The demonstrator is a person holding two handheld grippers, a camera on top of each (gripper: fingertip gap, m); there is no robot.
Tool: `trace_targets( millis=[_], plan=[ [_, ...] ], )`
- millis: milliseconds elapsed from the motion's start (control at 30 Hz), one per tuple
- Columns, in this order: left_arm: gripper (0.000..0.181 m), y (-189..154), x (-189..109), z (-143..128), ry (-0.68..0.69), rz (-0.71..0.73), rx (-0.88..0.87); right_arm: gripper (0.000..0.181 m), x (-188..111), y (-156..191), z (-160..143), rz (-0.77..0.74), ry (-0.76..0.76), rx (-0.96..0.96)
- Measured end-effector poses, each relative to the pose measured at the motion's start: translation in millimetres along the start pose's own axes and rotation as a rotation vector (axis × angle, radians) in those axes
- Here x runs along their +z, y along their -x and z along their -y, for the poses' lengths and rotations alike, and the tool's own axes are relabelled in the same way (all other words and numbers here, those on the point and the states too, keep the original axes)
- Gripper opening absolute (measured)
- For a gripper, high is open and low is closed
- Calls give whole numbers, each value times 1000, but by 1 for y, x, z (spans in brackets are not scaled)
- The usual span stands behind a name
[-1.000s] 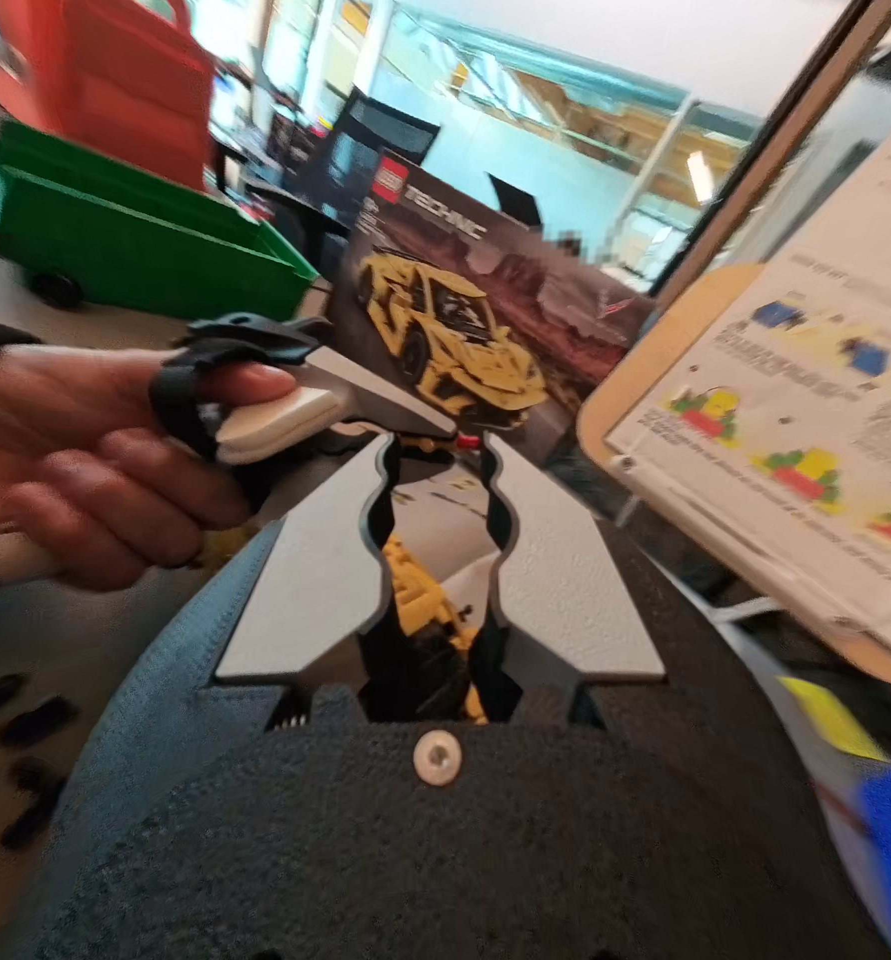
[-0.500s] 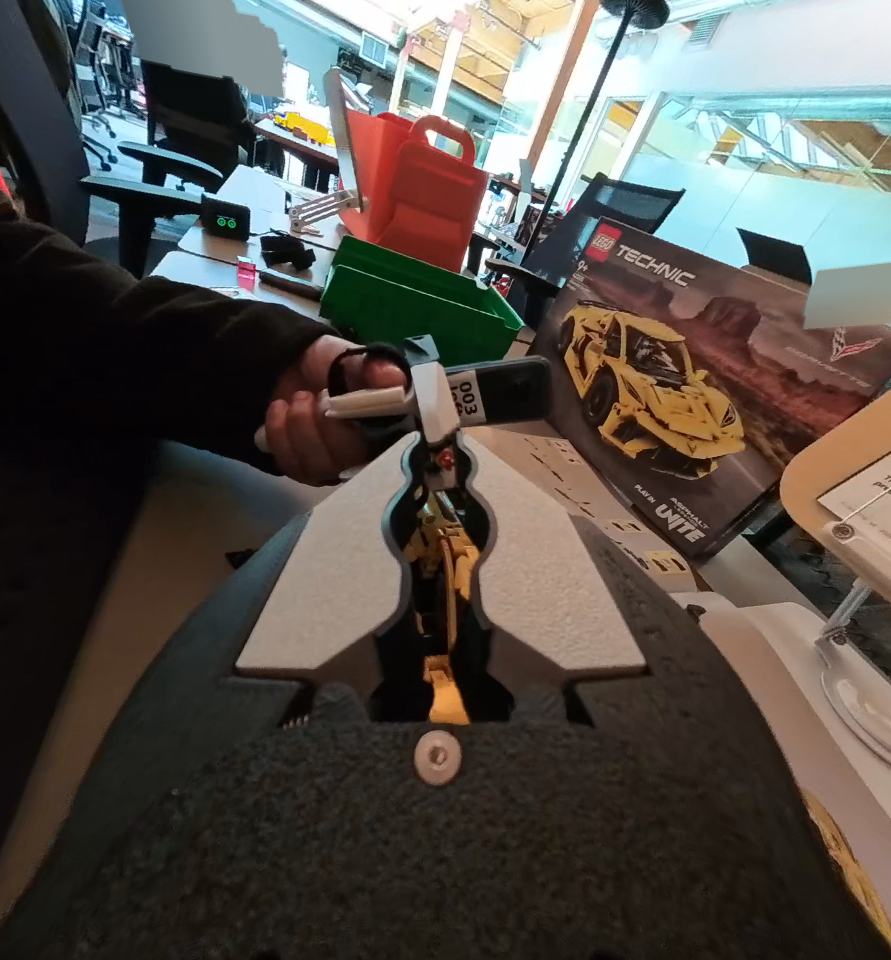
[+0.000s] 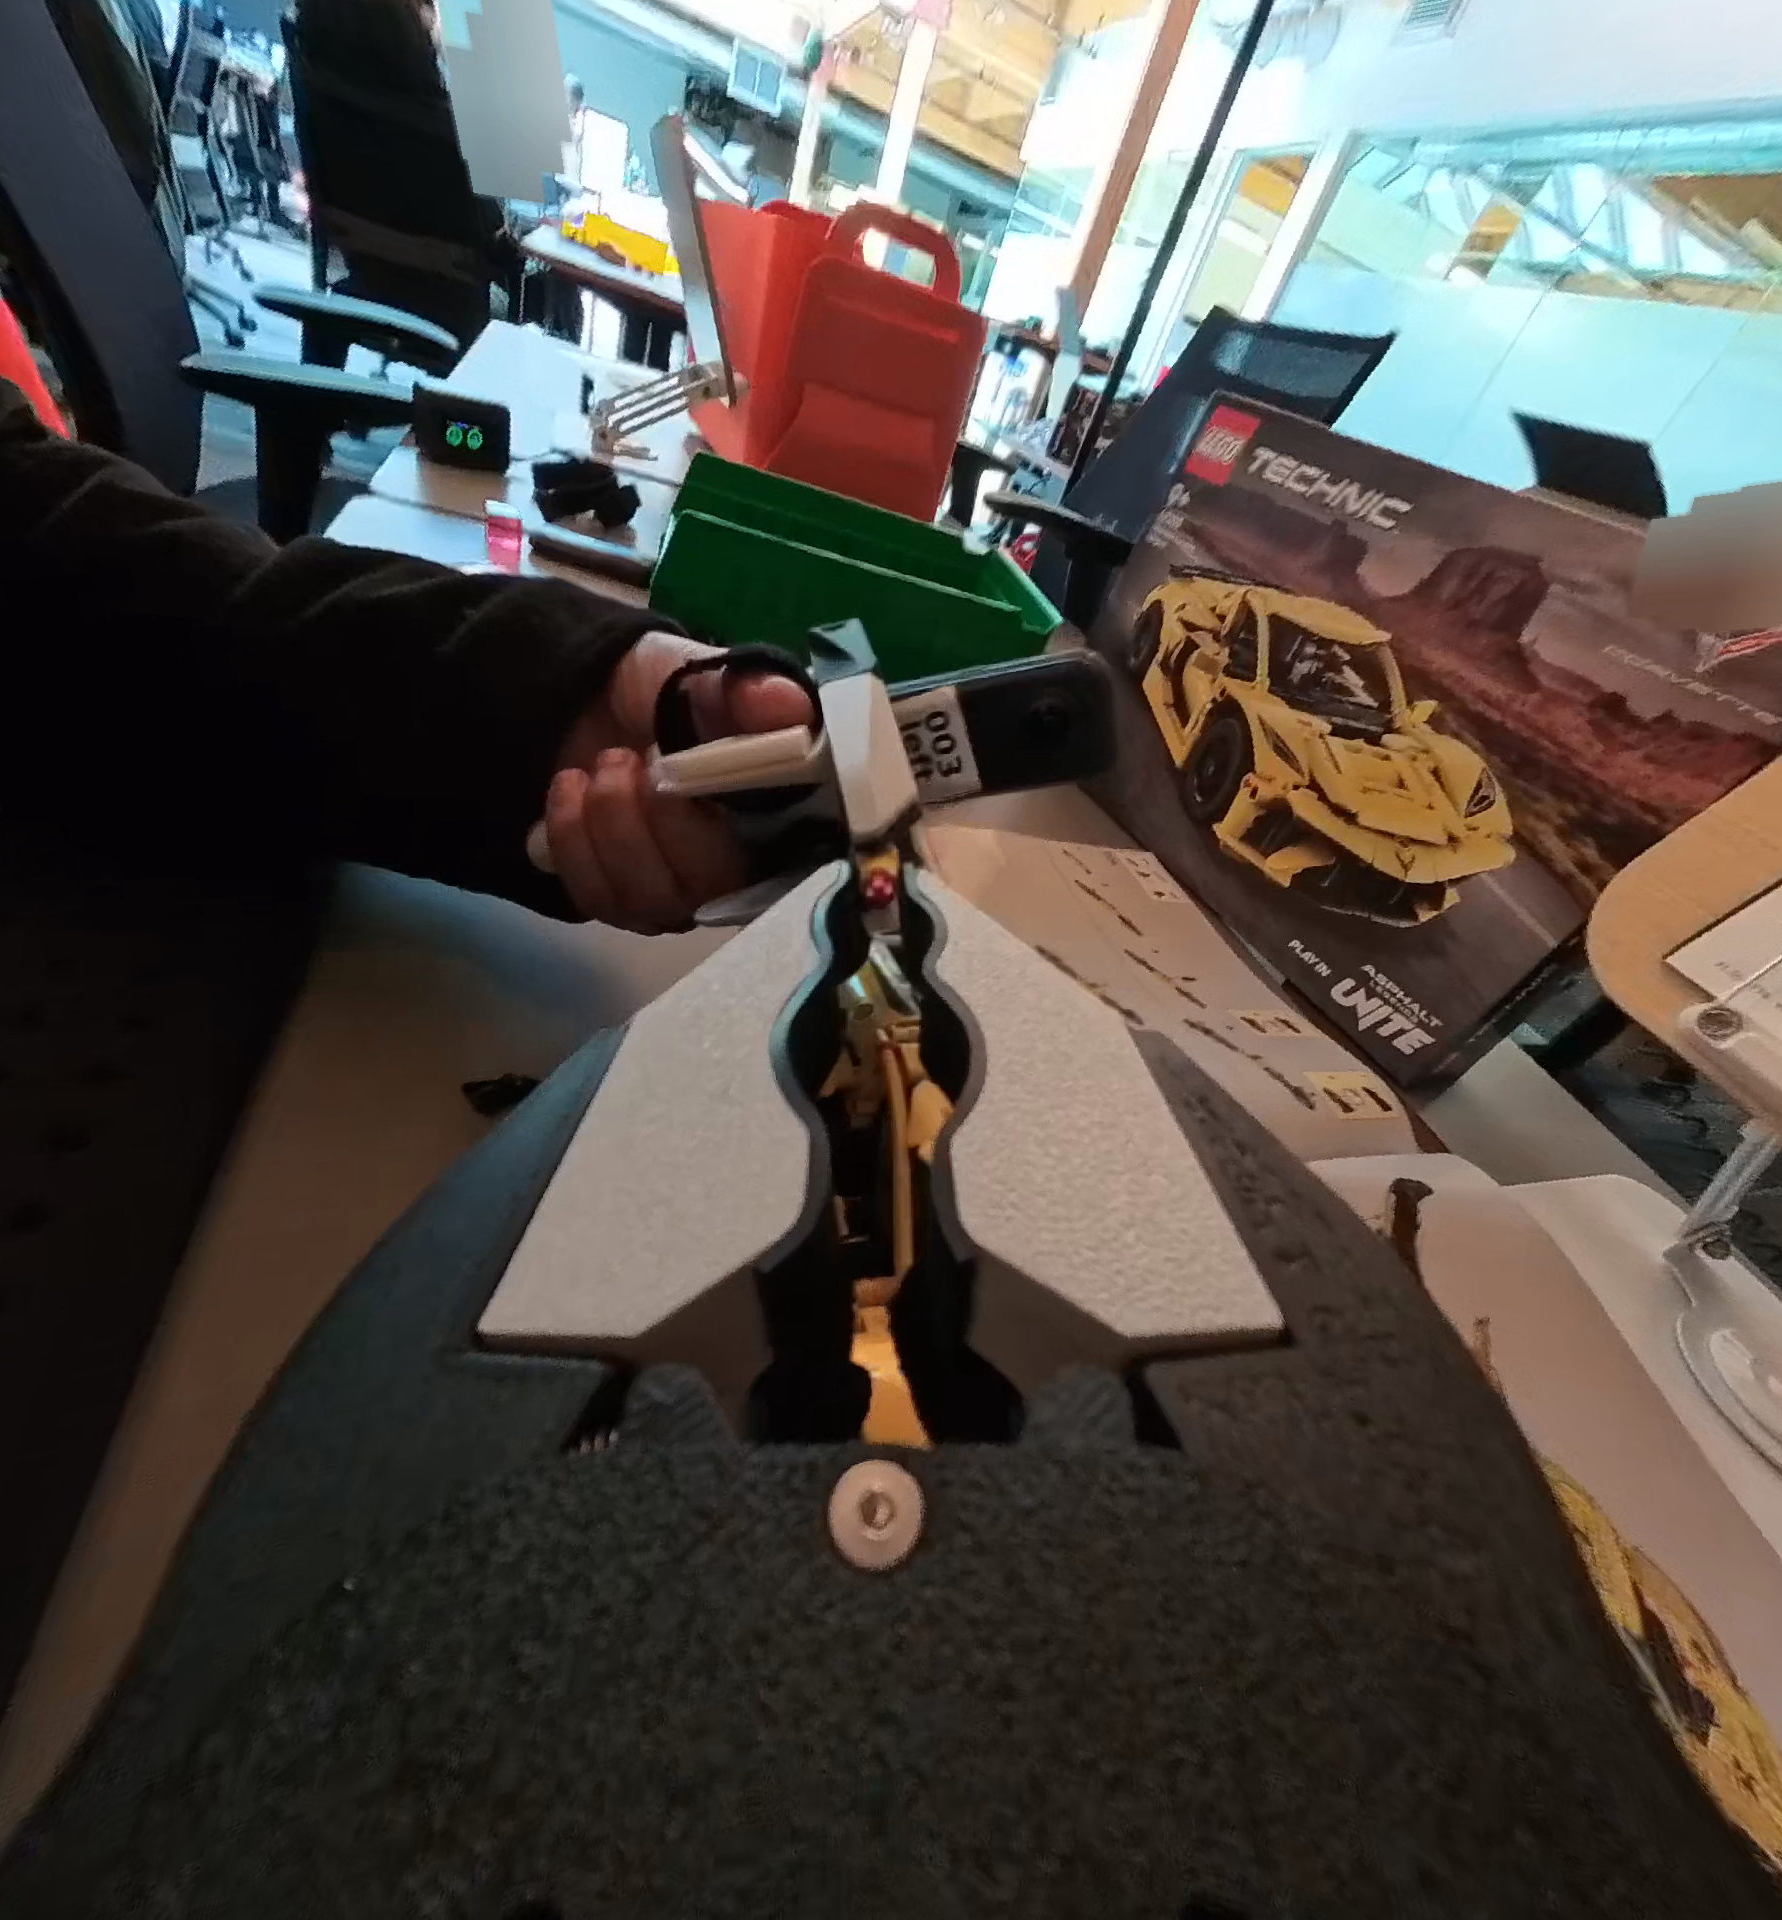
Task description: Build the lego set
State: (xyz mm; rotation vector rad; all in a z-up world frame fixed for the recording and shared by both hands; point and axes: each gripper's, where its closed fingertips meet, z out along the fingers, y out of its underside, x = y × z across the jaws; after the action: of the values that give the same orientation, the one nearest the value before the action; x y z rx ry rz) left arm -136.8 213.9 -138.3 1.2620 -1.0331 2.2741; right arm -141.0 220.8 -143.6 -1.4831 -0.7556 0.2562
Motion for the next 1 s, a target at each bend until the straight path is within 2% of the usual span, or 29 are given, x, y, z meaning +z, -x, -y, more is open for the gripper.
trace_targets(
  millis=[100, 600, 1000],
  plan=[
    [9, 1, -9, 9, -39, 36, 32, 7, -6, -7, 2, -15, -19, 29],
    [7, 0, -3, 3, -15, 28, 48, 6, -6, -1, 1, 27, -27, 58],
    [7, 5, -6, 5, -22, 62, 42, 7, -3, -3, -3, -1, -9, 50]
  ],
)
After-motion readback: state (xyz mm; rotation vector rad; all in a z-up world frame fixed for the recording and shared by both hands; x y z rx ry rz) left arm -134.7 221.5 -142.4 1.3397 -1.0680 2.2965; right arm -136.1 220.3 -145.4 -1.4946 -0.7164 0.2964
